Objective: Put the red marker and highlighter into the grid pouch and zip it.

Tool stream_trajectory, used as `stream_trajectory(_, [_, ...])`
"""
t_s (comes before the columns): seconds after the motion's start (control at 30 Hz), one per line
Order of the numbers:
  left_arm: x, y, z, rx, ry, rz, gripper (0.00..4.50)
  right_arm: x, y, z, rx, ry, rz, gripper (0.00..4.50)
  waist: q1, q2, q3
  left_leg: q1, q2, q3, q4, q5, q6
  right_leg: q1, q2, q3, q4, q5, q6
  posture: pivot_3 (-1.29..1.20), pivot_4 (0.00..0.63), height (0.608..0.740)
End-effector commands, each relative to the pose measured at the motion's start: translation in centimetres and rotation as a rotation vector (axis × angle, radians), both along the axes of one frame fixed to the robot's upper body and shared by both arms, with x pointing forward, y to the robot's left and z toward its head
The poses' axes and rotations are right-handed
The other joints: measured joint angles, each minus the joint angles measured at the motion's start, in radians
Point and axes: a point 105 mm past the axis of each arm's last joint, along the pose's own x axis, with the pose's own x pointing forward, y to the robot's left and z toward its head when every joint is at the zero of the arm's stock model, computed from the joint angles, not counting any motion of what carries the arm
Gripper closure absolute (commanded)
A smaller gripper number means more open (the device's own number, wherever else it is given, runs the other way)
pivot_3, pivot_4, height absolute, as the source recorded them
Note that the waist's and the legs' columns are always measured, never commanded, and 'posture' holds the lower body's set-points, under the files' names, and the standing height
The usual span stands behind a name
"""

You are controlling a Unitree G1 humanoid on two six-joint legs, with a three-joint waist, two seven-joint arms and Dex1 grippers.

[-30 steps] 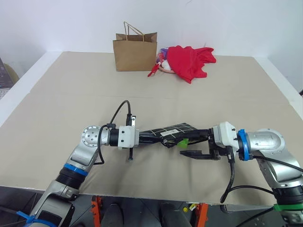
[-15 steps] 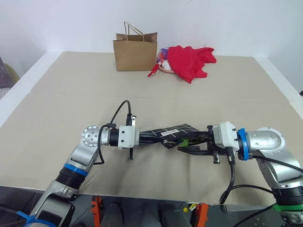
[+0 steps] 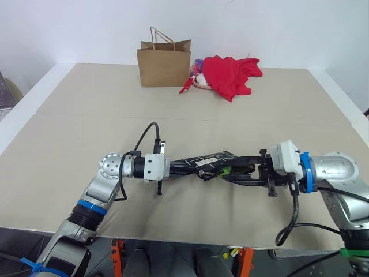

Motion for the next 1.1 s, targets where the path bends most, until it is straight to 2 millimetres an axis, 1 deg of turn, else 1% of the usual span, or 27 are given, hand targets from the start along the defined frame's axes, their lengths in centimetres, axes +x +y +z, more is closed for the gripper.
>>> stream_trajectory(0.03, [-0.1, 0.1, 0.9, -0.027, -0.039, 0.002, 4.50, -0.5, 0.8, 0.5, 0.006, -0.026, 0.038, 2.89, 0.001, 0.000, 0.000, 0.000, 0.000, 0.000, 0.000, 0.000, 0.000, 0.000, 0.000, 0.000, 0.000, 0.000, 0.000, 0.00, 0.150, 0.740])
stream_trajectory(0.3, [-0.2, 0.2, 1.0, -0.025, -0.040, 0.003, 4.50, -0.5, 0.7, -0.2, -0.029, -0.006, 0.045, 2.89, 0.001, 0.000, 0.000, 0.000, 0.000, 0.000, 0.000, 0.000, 0.000, 0.000, 0.000, 0.000, 0.000, 0.000, 0.000, 0.00, 0.150, 0.740])
stream_trajectory(0.43, [-0.2, 0.2, 1.0, -0.023, -0.045, 0.000, 4.50, -0.1, 0.3, -0.7, -0.049, 0.000, 0.023, 2.89, 0.001, 0.000, 0.000, 0.000, 0.000, 0.000, 0.000, 0.000, 0.000, 0.000, 0.000, 0.000, 0.000, 0.000, 0.000, 0.00, 0.150, 0.740])
stream_trajectory(0.73, [-0.1, 0.1, 1.0, -0.022, -0.047, 0.000, 4.50, -0.3, -0.7, -1.8, -0.085, 0.008, -0.001, 2.89, 0.001, 0.000, 0.000, 0.000, 0.000, 0.000, 0.000, 0.000, 0.000, 0.000, 0.000, 0.000, 0.000, 0.000, 0.000, 0.00, 0.150, 0.740])
stream_trajectory(0.93, [-0.1, 0.1, 1.2, -0.029, -0.048, 0.000, 4.50, 0.0, -1.4, -2.1, -0.111, -0.044, -0.025, 2.89, 0.001, 0.000, 0.000, 0.000, 0.000, 0.000, 0.000, 0.000, 0.000, 0.000, 0.000, 0.000, 0.000, 0.000, 0.000, 0.00, 0.150, 0.740])
stream_trajectory(1.1, [0.0, 0.1, 1.2, -0.028, -0.046, -0.001, 4.50, 0.2, -1.5, -2.0, -0.122, -0.090, -0.030, 2.89, 0.001, 0.000, 0.000, 0.000, 0.000, 0.000, 0.000, 0.000, 0.000, 0.000, 0.000, 0.000, 0.000, 0.000, 0.000, 0.00, 0.150, 0.740])
